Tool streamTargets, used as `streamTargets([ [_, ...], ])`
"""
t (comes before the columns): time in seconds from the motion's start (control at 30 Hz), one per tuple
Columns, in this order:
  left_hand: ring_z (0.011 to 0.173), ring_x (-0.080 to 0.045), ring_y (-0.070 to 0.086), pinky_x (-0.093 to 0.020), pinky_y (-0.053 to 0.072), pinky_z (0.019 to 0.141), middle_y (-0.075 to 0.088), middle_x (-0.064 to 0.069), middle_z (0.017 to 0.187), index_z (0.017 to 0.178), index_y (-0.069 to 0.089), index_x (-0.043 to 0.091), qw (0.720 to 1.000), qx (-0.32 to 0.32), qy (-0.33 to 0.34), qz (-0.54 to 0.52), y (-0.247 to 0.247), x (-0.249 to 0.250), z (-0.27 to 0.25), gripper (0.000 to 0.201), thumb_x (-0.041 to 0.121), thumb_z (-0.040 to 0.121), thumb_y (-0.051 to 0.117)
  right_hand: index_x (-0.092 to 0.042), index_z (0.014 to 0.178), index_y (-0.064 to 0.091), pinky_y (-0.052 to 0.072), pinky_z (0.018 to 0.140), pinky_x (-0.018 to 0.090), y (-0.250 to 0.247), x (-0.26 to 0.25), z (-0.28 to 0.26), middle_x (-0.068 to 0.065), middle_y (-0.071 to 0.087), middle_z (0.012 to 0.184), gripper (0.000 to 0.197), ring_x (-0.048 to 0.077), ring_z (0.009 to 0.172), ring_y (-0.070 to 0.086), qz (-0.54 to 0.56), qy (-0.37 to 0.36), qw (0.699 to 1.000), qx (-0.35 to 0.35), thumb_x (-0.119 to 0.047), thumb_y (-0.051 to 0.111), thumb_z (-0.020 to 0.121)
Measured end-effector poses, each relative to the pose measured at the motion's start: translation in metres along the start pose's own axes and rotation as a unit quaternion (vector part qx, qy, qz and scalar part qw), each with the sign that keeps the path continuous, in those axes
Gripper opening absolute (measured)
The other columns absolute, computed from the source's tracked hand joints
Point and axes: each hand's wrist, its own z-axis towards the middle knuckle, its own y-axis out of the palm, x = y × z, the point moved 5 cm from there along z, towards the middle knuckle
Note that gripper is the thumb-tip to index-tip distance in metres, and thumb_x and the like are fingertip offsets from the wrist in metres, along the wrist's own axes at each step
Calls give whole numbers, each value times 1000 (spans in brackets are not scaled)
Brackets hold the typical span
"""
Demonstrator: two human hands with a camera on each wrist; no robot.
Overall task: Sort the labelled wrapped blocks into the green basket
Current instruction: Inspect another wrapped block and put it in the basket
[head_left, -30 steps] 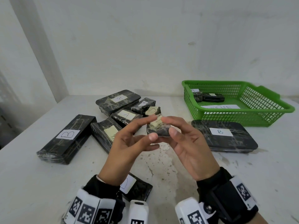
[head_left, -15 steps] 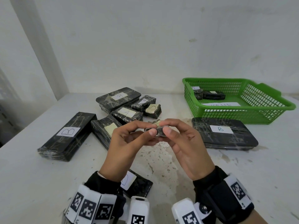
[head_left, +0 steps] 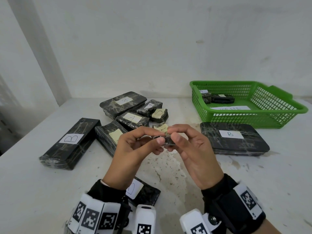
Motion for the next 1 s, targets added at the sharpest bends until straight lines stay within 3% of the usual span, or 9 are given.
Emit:
streamTargets([
  [0.1, 72, -17, 63, -20, 49, 63, 72, -10, 93, 105, 70, 6, 1000, -2, 3, 15, 3, 4, -1, 37, 24, 73, 74, -17, 87, 73, 52, 68, 23, -1, -2, 0, 0, 68, 97, 26, 18, 77, 66, -1, -11, 1000, -8, -37, 82, 72],
  [0.23, 79, -13, 64, -23, 52, 65, 61, -8, 125, 135, 42, 26, 997, 71, -35, -7, -2, -1, 2, 72, 37, 72, 74, -18, 90, 66, 53, 69, 24, -3, -4, 1, -3, 65, 103, 22, 16, 84, 67, 6, -2, 1000, -19, -16, 77, 71],
  [0.3, 82, -19, 68, -27, 57, 67, 66, -12, 122, 139, 37, 23, 989, 106, -89, -55, -5, -6, 2, 72, 35, 81, 78, -16, 101, 53, 55, 71, 25, 1, -3, 0, -9, 67, 102, 36, 14, 86, 69, 7, 21, 999, -41, -6, 74, 74],
  [0.43, 93, -24, 72, -33, 60, 78, 73, -14, 111, 133, 50, 5, 984, 75, -141, -80, -3, -16, 3, 62, 14, 78, 76, -22, 113, 38, 56, 73, 27, 7, 3, -3, -14, 68, 104, 55, 13, 80, 66, -55, 63, 995, -62, 0, 69, 74],
  [0.53, 96, -23, 72, -27, 58, 75, 72, -9, 113, 131, 53, 8, 989, 82, -115, -38, -9, -15, 4, 61, 1, 75, 76, -29, 120, 42, 54, 63, 27, 1, 2, -1, -1, 51, 121, 63, 10, 74, 64, -92, 76, 993, -20, -24, 78, 69],
  [0.7, 97, -35, 70, -38, 59, 83, 69, -5, 120, 130, 55, 16, 994, 53, -95, 18, -11, -14, 3, 63, 4, 72, 76, -32, 116, 59, 50, 71, 22, -13, 0, 2, -7, 65, 112, 48, 12, 90, 61, -182, 86, 979, 41, -47, 73, 73],
  [0.8, 98, -35, 68, -44, 58, 85, 70, -4, 115, 126, 57, 21, 995, 18, -77, 63, -5, -12, 1, 59, 6, 71, 73, -30, 117, 63, 46, 57, 19, -13, -1, 2, -6, 69, 105, 47, 10, 69, 56, -174, 73, 981, 49, -36, 75, 72],
  [0.87, 96, -26, 69, -38, 57, 85, 71, -2, 112, 124, 57, 21, 995, 2, -57, 87, -2, -10, 1, 55, 2, 75, 74, -26, 119, 62, 40, 46, 19, -15, 0, 3, -1, 68, 101, 41, 10, 56, 51, -150, 70, 984, 59, -17, 75, 80],
  [1.0, 110, -11, 65, -27, 50, 94, 72, 4, 113, 126, 55, 24, 993, -16, -29, 114, 4, -4, 1, 52, 12, 78, 72, -18, 118, 63, 44, 45, 23, -19, 0, 4, 12, 69, 95, 38, 12, 53, 52, -150, 50, 986, 61, 0, 69, 85],
])
